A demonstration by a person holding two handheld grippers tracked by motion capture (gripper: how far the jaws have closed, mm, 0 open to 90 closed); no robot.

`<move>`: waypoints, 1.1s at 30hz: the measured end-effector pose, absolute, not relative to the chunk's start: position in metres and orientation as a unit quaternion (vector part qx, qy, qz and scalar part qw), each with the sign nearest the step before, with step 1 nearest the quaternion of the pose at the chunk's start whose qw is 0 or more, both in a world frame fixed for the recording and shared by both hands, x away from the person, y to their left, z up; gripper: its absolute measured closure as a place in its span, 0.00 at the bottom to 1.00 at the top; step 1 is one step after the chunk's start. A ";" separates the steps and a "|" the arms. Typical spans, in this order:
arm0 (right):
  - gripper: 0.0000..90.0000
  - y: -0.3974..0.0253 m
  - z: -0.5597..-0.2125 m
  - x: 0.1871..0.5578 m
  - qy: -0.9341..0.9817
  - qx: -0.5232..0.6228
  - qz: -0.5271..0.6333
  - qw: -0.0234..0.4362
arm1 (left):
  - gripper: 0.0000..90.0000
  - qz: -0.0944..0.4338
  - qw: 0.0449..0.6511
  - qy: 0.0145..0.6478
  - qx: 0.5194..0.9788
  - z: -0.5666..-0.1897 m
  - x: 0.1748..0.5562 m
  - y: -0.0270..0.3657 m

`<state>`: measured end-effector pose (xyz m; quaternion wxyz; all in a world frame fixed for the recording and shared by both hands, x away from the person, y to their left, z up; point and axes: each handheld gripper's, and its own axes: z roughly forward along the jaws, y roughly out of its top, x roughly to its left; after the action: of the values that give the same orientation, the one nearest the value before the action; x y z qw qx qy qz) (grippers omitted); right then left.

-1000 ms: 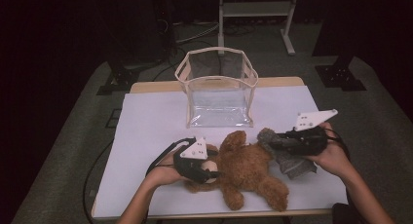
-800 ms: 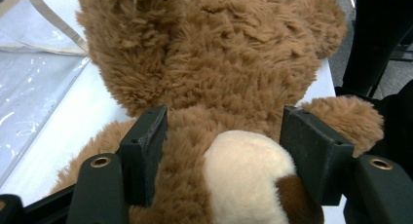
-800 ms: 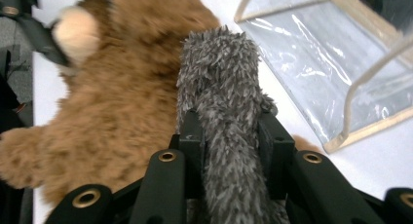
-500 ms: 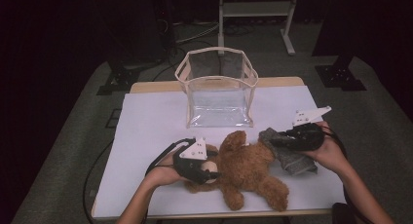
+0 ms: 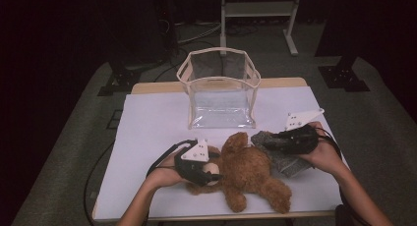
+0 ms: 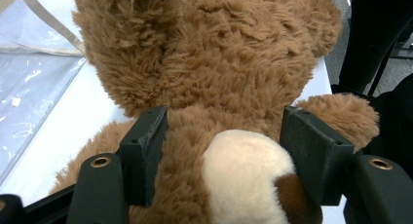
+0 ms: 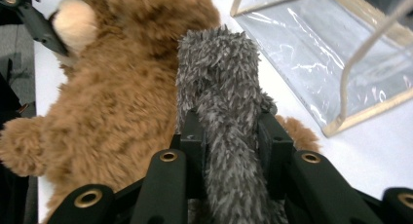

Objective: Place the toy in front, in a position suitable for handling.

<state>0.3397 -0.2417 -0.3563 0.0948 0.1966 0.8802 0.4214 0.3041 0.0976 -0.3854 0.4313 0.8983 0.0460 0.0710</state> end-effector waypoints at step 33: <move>0.77 -0.278 -0.410 0.300 0.851 0.236 0.467 0.035 | 0.38 0.070 0.436 0.050 0.896 -0.386 0.309 0.097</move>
<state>0.2998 -0.2779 -0.4099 0.0353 0.2358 0.8514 0.4672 0.3086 0.0972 -0.3857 0.4364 0.8956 0.0501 0.0701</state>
